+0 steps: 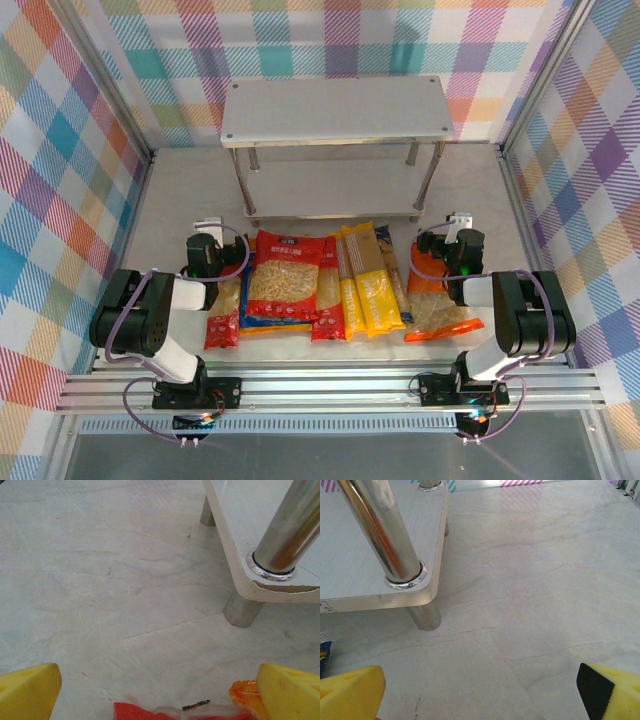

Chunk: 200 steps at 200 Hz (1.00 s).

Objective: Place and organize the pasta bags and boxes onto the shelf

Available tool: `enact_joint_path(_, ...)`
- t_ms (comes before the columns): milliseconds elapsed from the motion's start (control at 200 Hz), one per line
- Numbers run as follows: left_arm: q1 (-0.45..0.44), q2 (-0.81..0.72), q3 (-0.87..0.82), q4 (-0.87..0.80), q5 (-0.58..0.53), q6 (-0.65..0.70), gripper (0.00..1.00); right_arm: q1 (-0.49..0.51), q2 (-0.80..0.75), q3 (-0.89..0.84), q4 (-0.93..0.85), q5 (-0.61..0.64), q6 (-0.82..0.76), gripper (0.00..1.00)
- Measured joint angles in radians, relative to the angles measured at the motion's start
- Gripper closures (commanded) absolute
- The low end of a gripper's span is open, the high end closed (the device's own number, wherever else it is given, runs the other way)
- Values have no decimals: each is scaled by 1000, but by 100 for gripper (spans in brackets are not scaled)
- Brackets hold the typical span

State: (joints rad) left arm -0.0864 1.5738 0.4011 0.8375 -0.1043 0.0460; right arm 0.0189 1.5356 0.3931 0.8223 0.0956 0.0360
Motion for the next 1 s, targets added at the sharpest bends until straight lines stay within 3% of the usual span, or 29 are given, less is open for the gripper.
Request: enact_joint_path(1000,4,0,0,0,11,0,0,1,0,0,0,0,0,1)
